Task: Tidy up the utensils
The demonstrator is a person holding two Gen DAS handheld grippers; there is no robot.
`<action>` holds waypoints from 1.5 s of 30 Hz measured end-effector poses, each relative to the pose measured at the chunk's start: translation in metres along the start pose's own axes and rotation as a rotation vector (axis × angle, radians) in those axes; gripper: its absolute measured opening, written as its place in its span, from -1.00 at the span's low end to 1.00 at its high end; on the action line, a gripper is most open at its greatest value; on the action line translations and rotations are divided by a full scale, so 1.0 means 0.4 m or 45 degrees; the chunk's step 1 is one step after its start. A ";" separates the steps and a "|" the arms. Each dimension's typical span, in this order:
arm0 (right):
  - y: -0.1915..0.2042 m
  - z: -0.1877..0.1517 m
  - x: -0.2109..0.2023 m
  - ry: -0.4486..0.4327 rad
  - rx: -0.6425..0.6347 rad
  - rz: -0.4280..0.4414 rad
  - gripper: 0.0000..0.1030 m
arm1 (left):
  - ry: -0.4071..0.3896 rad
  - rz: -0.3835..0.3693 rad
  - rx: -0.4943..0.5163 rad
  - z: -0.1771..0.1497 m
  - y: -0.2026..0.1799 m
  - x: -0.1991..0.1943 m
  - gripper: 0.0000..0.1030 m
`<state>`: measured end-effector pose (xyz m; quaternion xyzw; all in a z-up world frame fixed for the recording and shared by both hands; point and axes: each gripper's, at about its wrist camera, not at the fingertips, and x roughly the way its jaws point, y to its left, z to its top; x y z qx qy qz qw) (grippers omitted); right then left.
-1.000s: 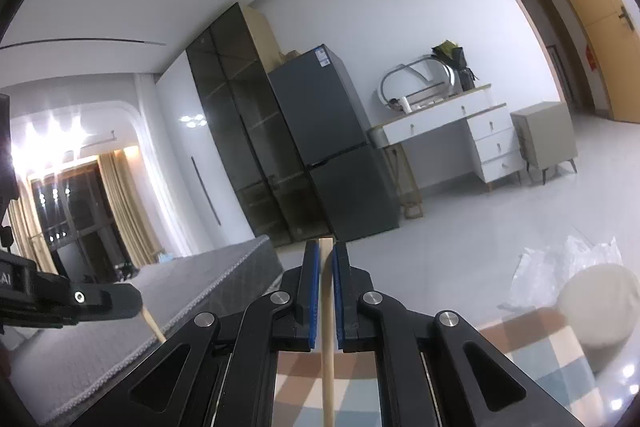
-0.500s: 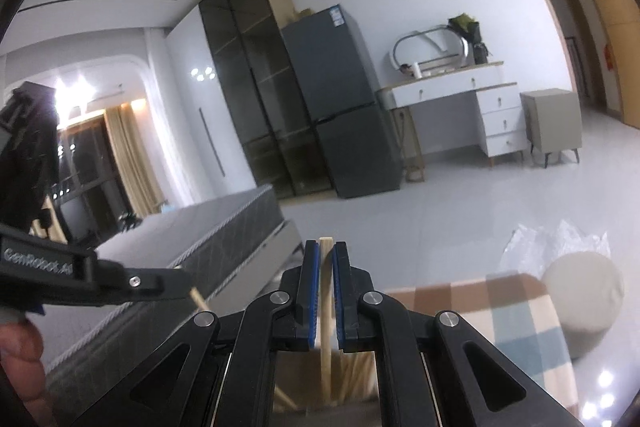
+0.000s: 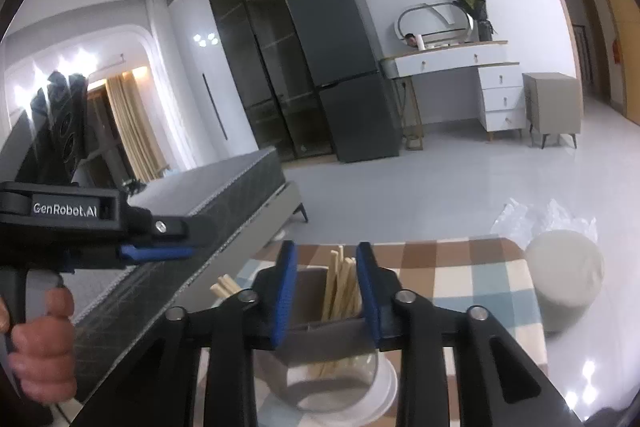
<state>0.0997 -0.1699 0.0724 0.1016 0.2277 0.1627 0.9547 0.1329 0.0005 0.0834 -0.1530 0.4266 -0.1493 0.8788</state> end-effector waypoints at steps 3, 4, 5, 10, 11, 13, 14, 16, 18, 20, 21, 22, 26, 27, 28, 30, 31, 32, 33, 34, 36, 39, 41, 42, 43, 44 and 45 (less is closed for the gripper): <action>-0.004 -0.010 -0.048 -0.003 -0.009 -0.024 -0.14 | -0.055 0.071 0.005 -0.022 -0.009 -0.047 0.04; -0.006 -0.013 -0.062 -0.006 -0.007 -0.023 -0.07 | -0.080 0.098 0.006 -0.031 -0.013 -0.064 0.17; -0.007 -0.014 -0.083 -0.013 -0.010 -0.027 -0.04 | -0.108 0.125 0.009 -0.041 -0.019 -0.081 0.24; 0.004 -0.012 -0.161 -0.059 -0.023 -0.019 0.29 | -0.211 0.211 0.060 -0.084 -0.045 -0.135 0.54; 0.009 -0.010 -0.175 -0.070 -0.030 -0.016 0.31 | -0.229 0.225 0.071 -0.094 -0.053 -0.146 0.56; 0.020 -0.008 -0.204 -0.099 -0.048 -0.010 0.42 | -0.263 0.255 0.095 -0.108 -0.060 -0.160 0.64; 0.025 -0.007 -0.217 -0.113 -0.054 -0.015 0.45 | -0.283 0.274 0.110 -0.117 -0.067 -0.170 0.65; 0.033 -0.006 -0.247 -0.151 -0.054 -0.039 0.52 | -0.318 0.303 0.131 -0.132 -0.073 -0.188 0.70; 0.034 -0.004 -0.273 -0.180 -0.037 -0.041 0.63 | -0.343 0.320 0.143 -0.144 -0.072 -0.198 0.74; 0.036 -0.002 -0.293 -0.195 -0.029 -0.044 0.67 | -0.375 0.339 0.153 -0.160 -0.073 -0.213 0.79; 0.040 -0.002 -0.302 -0.204 -0.033 -0.042 0.70 | -0.388 0.345 0.157 -0.166 -0.074 -0.216 0.81; 0.042 -0.002 -0.310 -0.209 -0.040 -0.038 0.75 | -0.400 0.354 0.161 -0.172 -0.075 -0.219 0.84; 0.055 -0.009 -0.336 -0.232 -0.078 -0.029 0.94 | -0.440 0.365 0.184 -0.200 -0.070 -0.227 0.86; 0.056 -0.017 -0.345 -0.238 -0.088 -0.024 0.99 | -0.446 0.363 0.185 -0.209 -0.068 -0.230 0.87; 0.060 -0.022 -0.350 -0.242 -0.095 -0.020 1.00 | -0.452 0.359 0.185 -0.219 -0.070 -0.233 0.87; 0.066 -0.034 -0.359 -0.244 -0.110 -0.009 1.00 | -0.467 0.357 0.180 -0.236 -0.065 -0.233 0.88; 0.070 -0.042 -0.363 -0.244 -0.119 -0.004 1.00 | -0.478 0.358 0.177 -0.244 -0.058 -0.231 0.88; 0.076 -0.052 -0.365 -0.248 -0.134 -0.004 1.00 | -0.489 0.365 0.176 -0.252 -0.053 -0.229 0.88; 0.080 -0.063 -0.368 -0.251 -0.143 -0.006 1.00 | -0.496 0.369 0.177 -0.260 -0.051 -0.229 0.88; 0.084 -0.075 -0.371 -0.254 -0.152 -0.003 1.00 | -0.503 0.377 0.177 -0.267 -0.046 -0.227 0.88; 0.088 -0.093 -0.373 -0.250 -0.160 -0.002 1.00 | -0.519 0.388 0.180 -0.287 -0.039 -0.223 0.88; 0.094 -0.125 -0.374 -0.255 -0.173 -0.002 1.00 | -0.541 0.408 0.190 -0.316 -0.031 -0.216 0.88; 0.095 -0.147 -0.373 -0.257 -0.183 -0.003 1.00 | -0.549 0.404 0.192 -0.328 -0.028 -0.213 0.88; 0.095 -0.156 -0.376 -0.261 -0.188 -0.008 1.00 | -0.554 0.410 0.189 -0.331 -0.028 -0.212 0.88; 0.095 -0.167 -0.374 -0.265 -0.196 -0.016 1.00 | -0.560 0.414 0.188 -0.337 -0.027 -0.210 0.88; 0.095 -0.175 -0.373 -0.266 -0.203 -0.023 1.00 | -0.569 0.406 0.194 -0.344 -0.026 -0.206 0.88; 0.093 -0.182 -0.369 -0.265 -0.206 -0.029 1.00 | -0.575 0.413 0.203 -0.351 -0.026 -0.206 0.88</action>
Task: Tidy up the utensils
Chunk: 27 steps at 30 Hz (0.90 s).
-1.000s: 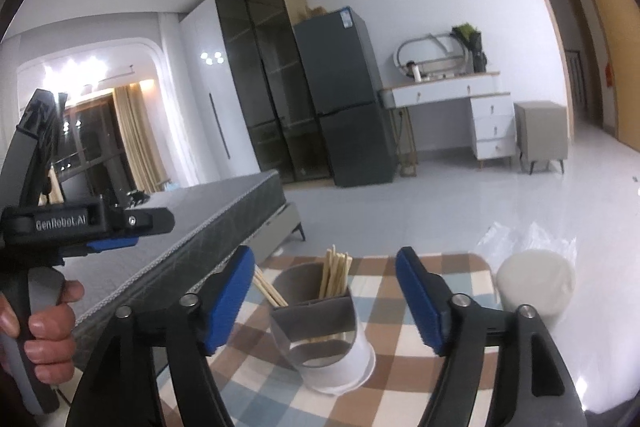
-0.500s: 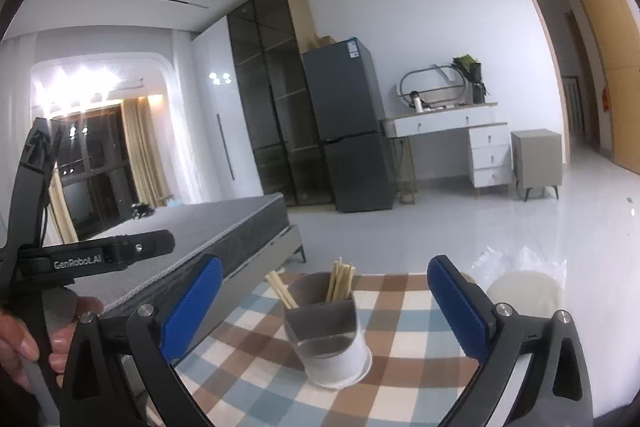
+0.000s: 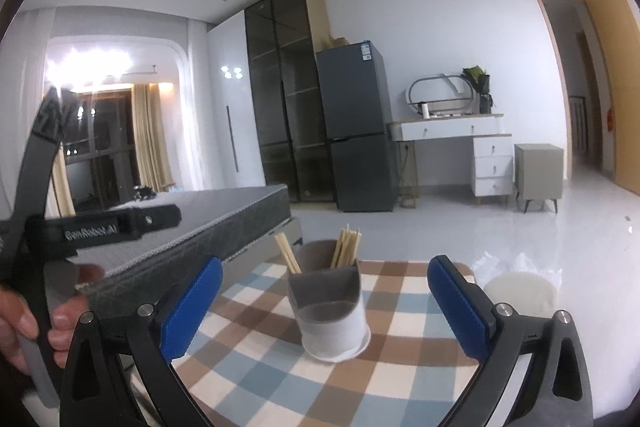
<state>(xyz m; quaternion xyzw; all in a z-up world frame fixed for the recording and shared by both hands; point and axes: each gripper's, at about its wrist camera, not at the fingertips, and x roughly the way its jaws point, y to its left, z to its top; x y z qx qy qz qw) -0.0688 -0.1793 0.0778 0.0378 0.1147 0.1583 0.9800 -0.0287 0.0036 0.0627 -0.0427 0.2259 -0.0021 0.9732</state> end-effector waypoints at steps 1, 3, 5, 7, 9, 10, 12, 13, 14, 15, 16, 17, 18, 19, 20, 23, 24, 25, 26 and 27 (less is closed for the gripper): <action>-0.001 -0.006 0.002 0.004 0.004 -0.003 1.00 | -0.013 0.025 0.018 -0.009 -0.005 0.001 0.88; -0.004 -0.021 0.005 0.017 0.030 -0.001 1.00 | -0.012 0.029 0.040 -0.019 -0.011 0.003 0.88; -0.004 -0.027 0.010 0.019 0.043 -0.002 1.00 | 0.020 0.005 0.039 -0.023 -0.014 0.016 0.88; -0.002 -0.027 0.011 0.019 0.043 0.001 1.00 | 0.028 -0.001 0.030 -0.025 -0.012 0.011 0.88; 0.001 -0.028 0.009 0.012 0.040 0.002 1.00 | 0.022 0.006 0.015 -0.022 -0.007 0.010 0.88; 0.001 -0.028 0.008 0.010 0.040 0.002 1.00 | 0.021 0.004 0.006 -0.022 -0.005 0.008 0.88; 0.001 -0.032 0.008 0.010 0.044 0.005 1.00 | 0.017 -0.004 -0.012 -0.021 -0.002 0.006 0.88; 0.001 -0.034 0.007 0.012 0.046 0.007 1.00 | 0.014 0.001 -0.014 -0.019 -0.003 0.005 0.88; 0.000 -0.035 0.007 0.014 0.047 0.008 1.00 | 0.014 0.001 -0.012 -0.019 -0.004 0.004 0.88; 0.000 -0.035 0.006 0.014 0.051 0.007 1.00 | 0.014 0.000 -0.010 -0.022 -0.005 0.005 0.88; -0.002 -0.034 0.007 0.012 0.054 0.006 1.00 | 0.013 -0.001 -0.008 -0.023 -0.006 0.004 0.88; -0.003 -0.034 0.005 0.009 0.057 0.004 1.00 | 0.014 -0.005 -0.006 -0.025 -0.007 0.004 0.88; -0.003 -0.034 0.003 0.005 0.060 0.003 1.00 | 0.016 -0.009 -0.003 -0.026 -0.008 0.004 0.88; -0.004 -0.034 0.002 0.003 0.062 0.002 1.00 | 0.017 -0.011 0.000 -0.026 -0.009 0.004 0.88; -0.005 -0.034 0.001 0.000 0.064 0.001 1.00 | 0.017 -0.006 0.005 -0.027 -0.010 0.002 0.88; -0.006 -0.035 0.000 0.002 0.068 -0.005 1.00 | 0.014 -0.003 0.007 -0.028 -0.010 0.000 0.88; -0.006 -0.034 -0.001 0.002 0.070 -0.007 1.00 | 0.013 -0.003 0.010 -0.029 -0.010 0.000 0.88; -0.006 -0.034 -0.001 0.002 0.071 -0.008 1.00 | 0.013 -0.005 0.012 -0.030 -0.010 0.000 0.88; -0.005 -0.034 0.000 0.003 0.071 -0.009 1.00 | 0.010 -0.004 0.015 -0.031 -0.011 -0.003 0.88; -0.004 -0.033 -0.001 0.003 0.070 -0.012 1.00 | 0.005 0.001 0.018 -0.031 -0.012 -0.005 0.88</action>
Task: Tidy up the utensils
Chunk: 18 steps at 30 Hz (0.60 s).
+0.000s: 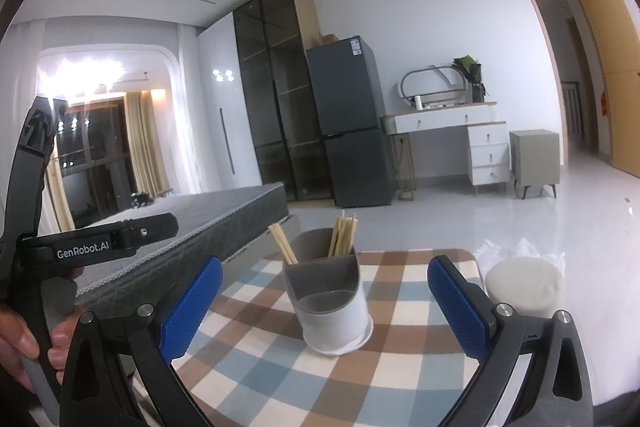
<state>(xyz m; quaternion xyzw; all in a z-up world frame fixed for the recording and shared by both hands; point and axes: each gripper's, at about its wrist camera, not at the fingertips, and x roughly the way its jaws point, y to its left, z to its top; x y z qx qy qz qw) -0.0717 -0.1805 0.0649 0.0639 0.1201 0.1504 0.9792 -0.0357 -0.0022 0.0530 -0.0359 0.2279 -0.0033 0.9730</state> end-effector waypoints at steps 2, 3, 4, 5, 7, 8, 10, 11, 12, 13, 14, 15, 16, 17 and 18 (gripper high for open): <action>0.001 0.001 -0.003 -0.004 -0.001 0.000 1.00 | -0.002 -0.002 0.001 0.001 -0.001 -0.001 0.88; 0.002 0.002 -0.005 -0.008 -0.001 0.000 1.00 | 0.002 -0.005 0.000 0.001 0.000 0.000 0.88; 0.002 0.001 -0.007 -0.010 -0.002 0.001 1.00 | 0.006 -0.001 -0.001 0.001 0.000 0.001 0.88; 0.002 0.001 -0.008 -0.011 -0.005 0.001 1.00 | 0.009 0.002 -0.001 0.000 0.001 0.001 0.88; 0.001 0.002 -0.008 -0.010 -0.004 -0.005 1.00 | 0.015 0.004 0.001 0.001 0.002 0.004 0.88; 0.000 0.003 -0.009 -0.011 0.000 -0.006 1.00 | 0.016 0.007 0.000 0.001 0.003 0.004 0.88; -0.003 0.004 -0.011 -0.016 0.011 -0.008 1.00 | 0.021 0.001 -0.004 -0.001 0.006 0.005 0.88; -0.004 0.005 -0.011 -0.018 0.014 -0.009 1.00 | 0.026 -0.003 -0.008 -0.001 0.008 0.006 0.88; -0.004 0.005 -0.011 -0.018 0.015 -0.011 1.00 | 0.030 -0.004 -0.013 -0.002 0.010 0.008 0.88; -0.004 0.005 -0.011 -0.018 0.015 -0.012 1.00 | 0.031 -0.001 -0.017 -0.001 0.013 0.009 0.88; -0.004 0.005 -0.011 -0.018 0.015 -0.011 1.00 | 0.028 0.000 -0.020 0.000 0.015 0.009 0.88; -0.003 0.005 -0.011 -0.019 0.014 -0.013 1.00 | 0.023 -0.001 -0.023 0.001 0.016 0.007 0.88; -0.003 0.005 -0.010 -0.018 0.013 -0.014 1.00 | 0.020 -0.002 -0.024 0.001 0.015 0.007 0.88; -0.003 0.006 -0.010 -0.016 0.011 -0.015 1.00 | 0.020 -0.005 -0.024 0.001 0.014 0.006 0.88; -0.003 0.007 -0.009 -0.014 0.009 -0.017 1.00 | 0.021 -0.008 -0.021 -0.001 0.014 0.006 0.88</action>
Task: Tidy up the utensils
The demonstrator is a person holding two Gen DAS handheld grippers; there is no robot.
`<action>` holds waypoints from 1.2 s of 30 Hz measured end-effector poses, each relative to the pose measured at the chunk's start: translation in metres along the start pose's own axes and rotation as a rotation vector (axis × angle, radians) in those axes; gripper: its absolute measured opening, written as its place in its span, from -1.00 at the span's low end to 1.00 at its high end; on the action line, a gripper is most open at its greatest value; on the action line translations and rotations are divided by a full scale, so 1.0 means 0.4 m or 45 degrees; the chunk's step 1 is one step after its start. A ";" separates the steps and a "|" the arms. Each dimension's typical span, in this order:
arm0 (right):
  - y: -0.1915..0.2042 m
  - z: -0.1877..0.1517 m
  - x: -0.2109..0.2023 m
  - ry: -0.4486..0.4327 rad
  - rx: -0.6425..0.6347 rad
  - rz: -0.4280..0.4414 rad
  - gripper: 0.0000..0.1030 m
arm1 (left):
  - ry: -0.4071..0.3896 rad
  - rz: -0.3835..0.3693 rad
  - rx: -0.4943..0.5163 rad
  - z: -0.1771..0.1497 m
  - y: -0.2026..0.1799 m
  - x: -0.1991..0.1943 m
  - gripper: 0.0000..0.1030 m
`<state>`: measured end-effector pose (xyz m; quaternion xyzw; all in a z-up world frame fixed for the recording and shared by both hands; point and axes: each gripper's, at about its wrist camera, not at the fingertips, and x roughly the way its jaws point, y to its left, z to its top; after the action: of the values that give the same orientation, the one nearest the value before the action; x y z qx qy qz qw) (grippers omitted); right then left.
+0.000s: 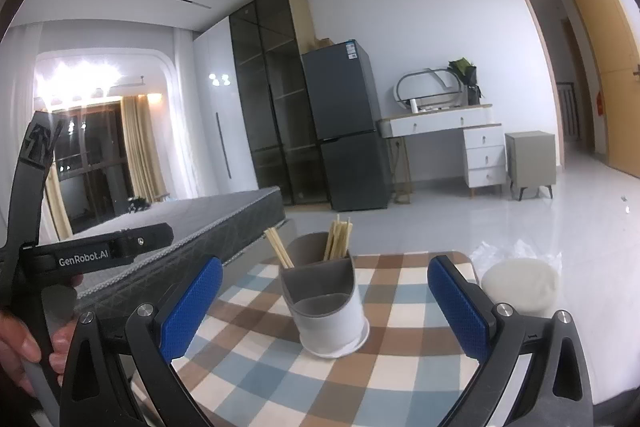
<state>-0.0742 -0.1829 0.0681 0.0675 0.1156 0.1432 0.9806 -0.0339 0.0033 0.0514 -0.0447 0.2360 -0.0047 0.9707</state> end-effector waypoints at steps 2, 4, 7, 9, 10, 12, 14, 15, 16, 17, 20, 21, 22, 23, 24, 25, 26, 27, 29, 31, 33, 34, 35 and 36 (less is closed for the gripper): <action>0.000 0.002 -0.001 -0.004 -0.002 -0.002 1.00 | 0.001 0.001 0.007 -0.001 -0.003 0.000 0.88; -0.001 0.003 -0.003 -0.005 -0.003 -0.006 1.00 | 0.004 -0.001 0.006 -0.002 -0.001 0.001 0.88; -0.001 0.003 -0.002 -0.005 -0.002 -0.009 1.00 | 0.010 0.000 -0.004 -0.001 0.003 0.002 0.88; -0.001 0.003 -0.003 -0.005 -0.004 -0.010 1.00 | 0.020 -0.009 -0.015 0.000 0.007 0.006 0.88; -0.001 0.003 -0.002 -0.004 -0.005 -0.010 1.00 | 0.025 -0.009 -0.018 0.000 0.008 0.008 0.88; 0.000 0.003 -0.002 -0.002 -0.011 -0.012 1.00 | 0.028 -0.012 -0.023 0.000 0.010 0.009 0.88; 0.000 0.004 -0.002 -0.003 -0.019 -0.016 1.00 | 0.035 -0.016 -0.025 -0.001 0.011 0.010 0.88; 0.000 0.003 -0.003 -0.003 -0.021 -0.017 1.00 | 0.043 -0.022 -0.025 -0.002 0.010 0.012 0.88; 0.000 0.003 -0.003 -0.001 -0.022 -0.018 1.00 | 0.046 -0.022 -0.025 -0.004 0.010 0.011 0.88; 0.001 0.003 -0.004 0.001 -0.023 -0.017 1.00 | 0.044 -0.019 -0.025 -0.003 0.010 0.010 0.88; 0.003 0.002 -0.005 -0.002 -0.028 -0.020 1.00 | 0.039 -0.021 -0.027 -0.002 0.011 0.008 0.88; 0.003 0.002 -0.005 -0.002 -0.029 -0.020 1.00 | 0.038 -0.021 -0.026 -0.002 0.011 0.007 0.88; 0.004 0.002 -0.005 -0.001 -0.029 -0.022 1.00 | 0.040 -0.022 -0.025 -0.003 0.012 0.008 0.88; 0.003 0.002 -0.007 0.000 -0.030 -0.023 1.00 | 0.041 -0.021 -0.025 -0.004 0.011 0.007 0.88; 0.002 0.002 -0.008 0.000 -0.029 -0.023 1.00 | 0.040 -0.019 -0.024 -0.004 0.011 0.007 0.88; 0.002 0.002 -0.009 0.001 -0.028 -0.024 1.00 | 0.038 -0.018 -0.024 -0.003 0.011 0.008 0.88; 0.002 0.002 -0.008 0.000 -0.028 -0.024 1.00 | 0.037 -0.014 -0.019 -0.003 0.011 0.007 0.88; 0.002 0.002 -0.009 0.000 -0.029 -0.025 1.00 | 0.038 -0.011 -0.017 -0.004 0.011 0.008 0.88; 0.002 0.003 -0.011 0.000 -0.027 -0.027 1.00 | 0.047 -0.012 -0.020 -0.004 0.014 0.008 0.88; 0.002 0.003 -0.010 0.000 -0.027 -0.027 1.00 | 0.053 -0.017 -0.026 -0.006 0.016 0.009 0.88; 0.002 0.003 -0.009 0.000 -0.028 -0.028 1.00 | 0.056 -0.017 -0.019 -0.007 0.015 0.011 0.88; 0.002 0.003 -0.010 -0.002 -0.029 -0.028 1.00 | 0.057 -0.015 -0.015 -0.008 0.014 0.011 0.88; 0.002 0.003 -0.011 -0.004 -0.029 -0.028 1.00 | 0.056 -0.014 -0.012 -0.009 0.014 0.010 0.88; 0.002 0.002 -0.012 -0.006 -0.029 -0.027 1.00 | 0.056 -0.016 -0.011 -0.009 0.013 0.010 0.88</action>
<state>-0.0785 -0.1836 0.0701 0.0553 0.1125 0.1339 0.9830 -0.0320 0.0082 0.0461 -0.0502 0.2569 -0.0106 0.9651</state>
